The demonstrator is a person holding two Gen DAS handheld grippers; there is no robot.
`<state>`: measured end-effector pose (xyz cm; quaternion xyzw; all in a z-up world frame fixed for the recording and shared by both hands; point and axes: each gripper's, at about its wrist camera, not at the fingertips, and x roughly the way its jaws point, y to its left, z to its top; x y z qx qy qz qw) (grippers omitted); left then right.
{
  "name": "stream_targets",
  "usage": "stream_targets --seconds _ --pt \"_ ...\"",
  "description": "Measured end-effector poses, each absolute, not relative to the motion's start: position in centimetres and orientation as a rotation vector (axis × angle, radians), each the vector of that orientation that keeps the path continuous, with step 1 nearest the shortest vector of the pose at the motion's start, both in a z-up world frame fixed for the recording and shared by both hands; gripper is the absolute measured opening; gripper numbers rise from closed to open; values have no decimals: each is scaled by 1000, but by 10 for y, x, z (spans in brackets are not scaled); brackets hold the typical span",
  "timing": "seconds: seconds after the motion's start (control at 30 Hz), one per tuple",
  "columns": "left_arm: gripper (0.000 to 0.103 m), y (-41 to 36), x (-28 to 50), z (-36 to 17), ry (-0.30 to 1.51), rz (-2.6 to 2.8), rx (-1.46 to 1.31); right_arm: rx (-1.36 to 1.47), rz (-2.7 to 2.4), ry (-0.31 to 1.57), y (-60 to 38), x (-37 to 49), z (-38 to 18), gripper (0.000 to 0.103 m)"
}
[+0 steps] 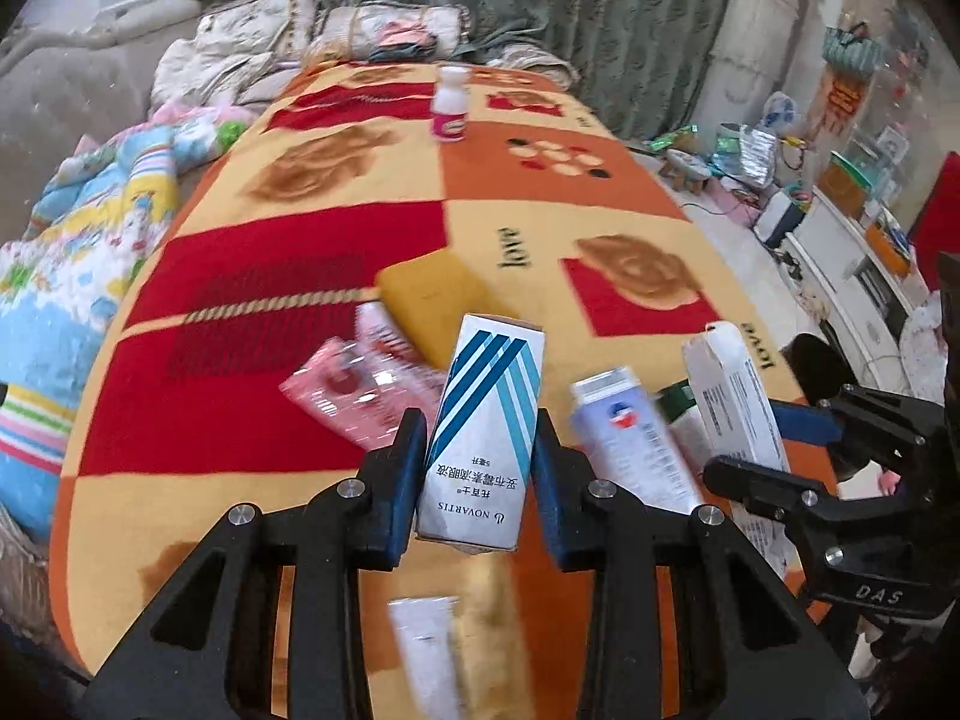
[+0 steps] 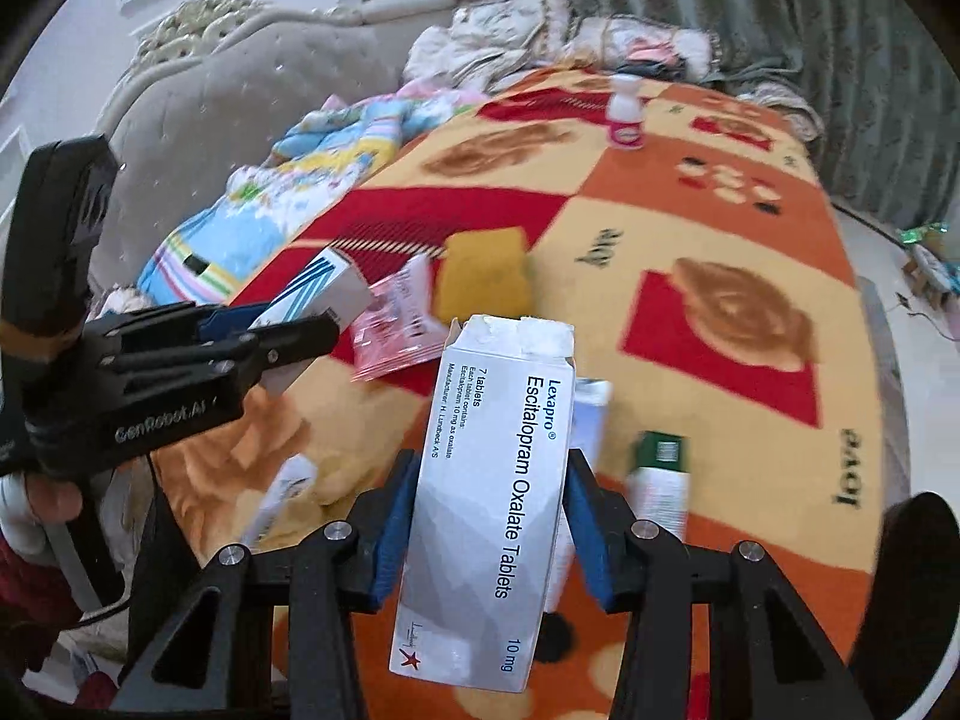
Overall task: Collect trash
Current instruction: 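Carry both medicine boxes over the black bin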
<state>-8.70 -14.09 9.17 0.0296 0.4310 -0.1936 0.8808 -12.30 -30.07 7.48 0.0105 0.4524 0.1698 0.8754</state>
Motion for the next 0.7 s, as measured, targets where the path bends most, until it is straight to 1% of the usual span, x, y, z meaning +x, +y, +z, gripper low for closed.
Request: stream_targets --seconds 0.33,0.7 --pt "32 -213 -98 105 870 -508 119 74 210 899 -375 -140 89 46" --pt "32 -290 -110 99 886 -617 170 133 51 888 -457 -163 88 46"
